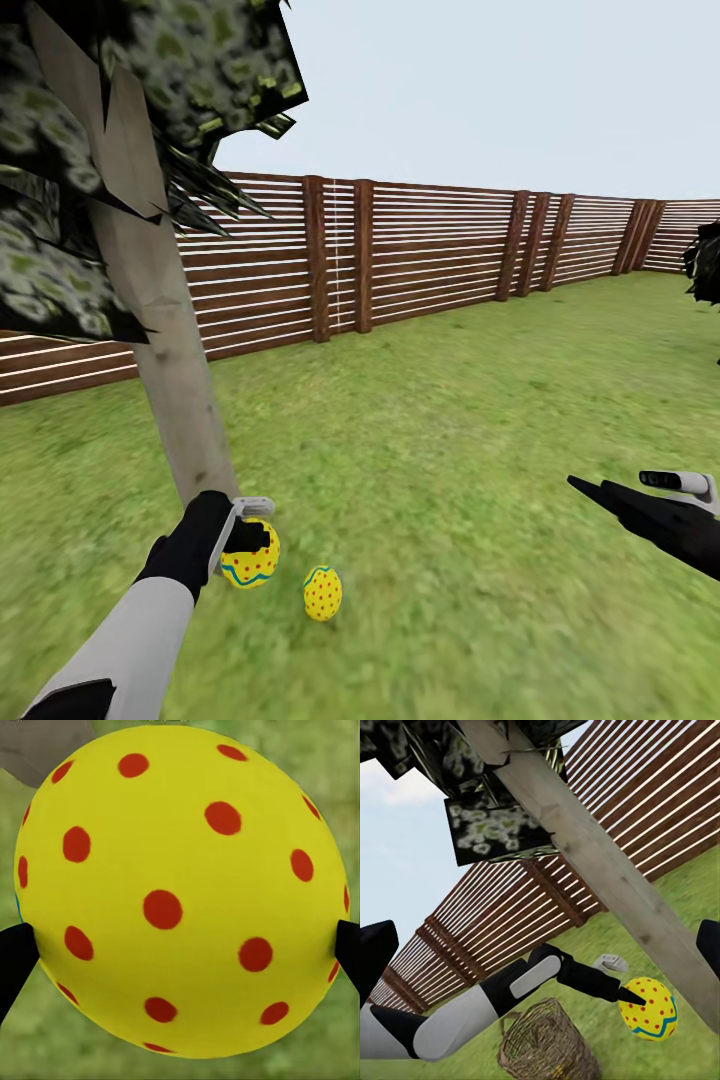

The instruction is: Take the three Easter eggs out of the wicker basket on the lawn in the garden, then place them on the lawn next to a single tree (choose any tree) so that all three eggs are next to the same tree and none are left in the basket.

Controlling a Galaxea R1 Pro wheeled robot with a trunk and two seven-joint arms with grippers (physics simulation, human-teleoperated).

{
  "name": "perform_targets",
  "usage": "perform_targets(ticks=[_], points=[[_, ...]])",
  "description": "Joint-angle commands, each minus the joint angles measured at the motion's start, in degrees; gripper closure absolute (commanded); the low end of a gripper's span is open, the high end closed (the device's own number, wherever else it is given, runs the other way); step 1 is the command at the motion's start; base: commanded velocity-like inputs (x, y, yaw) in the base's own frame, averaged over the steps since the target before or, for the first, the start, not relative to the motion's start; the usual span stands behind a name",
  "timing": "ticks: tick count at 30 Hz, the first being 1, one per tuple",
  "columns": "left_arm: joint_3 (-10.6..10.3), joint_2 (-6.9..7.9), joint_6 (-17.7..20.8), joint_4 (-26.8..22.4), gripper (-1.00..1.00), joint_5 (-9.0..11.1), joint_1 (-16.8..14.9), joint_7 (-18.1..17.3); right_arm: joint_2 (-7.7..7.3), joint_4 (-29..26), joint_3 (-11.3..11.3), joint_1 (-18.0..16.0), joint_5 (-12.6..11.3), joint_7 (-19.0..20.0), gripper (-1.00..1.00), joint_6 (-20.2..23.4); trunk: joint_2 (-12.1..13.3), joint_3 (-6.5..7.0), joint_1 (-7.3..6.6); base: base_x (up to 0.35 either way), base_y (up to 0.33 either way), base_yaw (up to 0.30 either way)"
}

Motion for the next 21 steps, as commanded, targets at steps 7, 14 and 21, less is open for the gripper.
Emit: perform_targets(ticks=[7, 14, 21], points=[[0.34, -0.08, 0.10, -0.09, 1.00, -0.62, -0.03, -0.54, 0.03, 0.01, -0.02, -0.04, -0.07, 0.23, -1.00, 0.32, -0.03, -0.06, -0.01, 0.002, 0.000, 0.000], [0.34, -0.08, -0.23, -0.09, 1.00, -0.59, -0.04, -0.54, 0.07, 0.00, -0.08, -0.04, -0.06, 0.27, -1.00, 0.32, -2.03, -0.96, 1.09, 0.000, 0.000, 0.000], [0.34, -0.08, -1.30, -0.01, 1.00, -0.62, -0.02, -0.54, 0.07, 0.00, -0.12, -0.04, -0.05, 1.16, -1.00, 0.32, -4.84, -2.21, 2.63, 0.000, 0.000, 0.000]])
